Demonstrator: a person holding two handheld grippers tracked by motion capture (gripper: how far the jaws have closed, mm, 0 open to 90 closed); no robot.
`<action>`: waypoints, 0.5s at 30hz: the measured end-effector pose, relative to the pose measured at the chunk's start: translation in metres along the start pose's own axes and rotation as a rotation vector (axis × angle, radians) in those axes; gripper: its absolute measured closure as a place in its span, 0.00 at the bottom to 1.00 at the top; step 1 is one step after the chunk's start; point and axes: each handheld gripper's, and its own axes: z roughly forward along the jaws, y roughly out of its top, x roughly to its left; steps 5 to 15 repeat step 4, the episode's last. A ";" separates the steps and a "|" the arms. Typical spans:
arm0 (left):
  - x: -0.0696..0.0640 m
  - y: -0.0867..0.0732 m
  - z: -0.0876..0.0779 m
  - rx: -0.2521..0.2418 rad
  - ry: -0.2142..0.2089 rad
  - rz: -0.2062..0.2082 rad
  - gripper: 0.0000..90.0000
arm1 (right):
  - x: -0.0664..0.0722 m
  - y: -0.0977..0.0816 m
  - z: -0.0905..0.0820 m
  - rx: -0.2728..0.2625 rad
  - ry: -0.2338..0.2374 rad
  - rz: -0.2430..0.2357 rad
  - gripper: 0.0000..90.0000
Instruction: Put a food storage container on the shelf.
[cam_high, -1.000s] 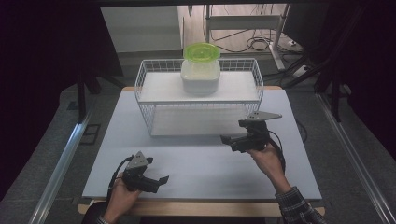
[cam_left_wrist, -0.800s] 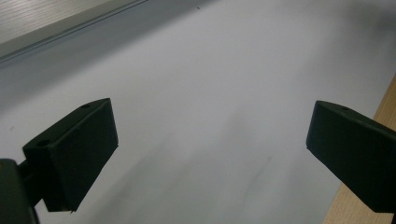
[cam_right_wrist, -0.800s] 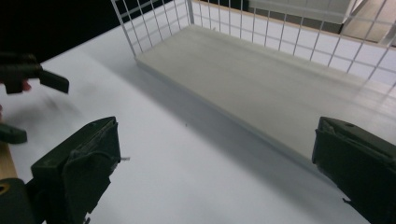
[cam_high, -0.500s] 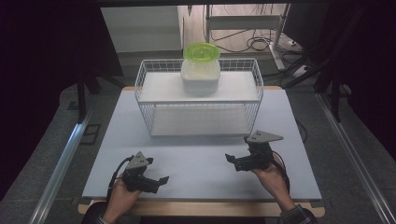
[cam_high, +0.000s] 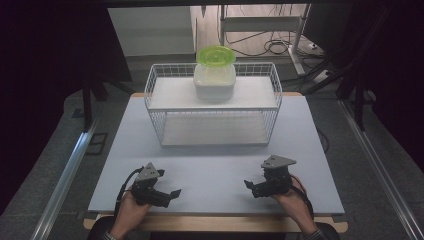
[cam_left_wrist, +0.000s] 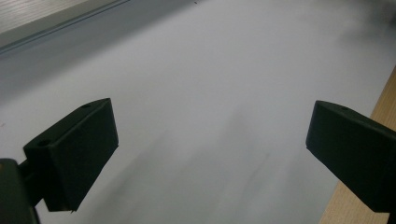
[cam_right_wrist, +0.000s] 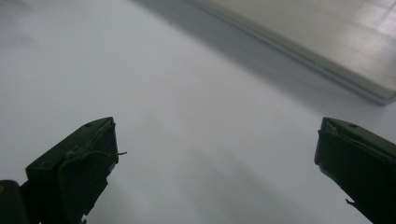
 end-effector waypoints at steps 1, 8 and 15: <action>0.000 0.000 0.000 0.001 0.000 0.000 0.02 | 0.000 -0.001 0.002 0.012 -0.002 -0.006 0.00; 0.000 0.000 0.000 -0.001 0.001 0.002 0.02 | 0.001 -0.002 0.005 0.039 0.002 0.002 0.00; 0.000 0.000 0.000 -0.001 0.001 0.002 0.02 | 0.001 -0.002 0.005 0.039 0.002 0.002 0.00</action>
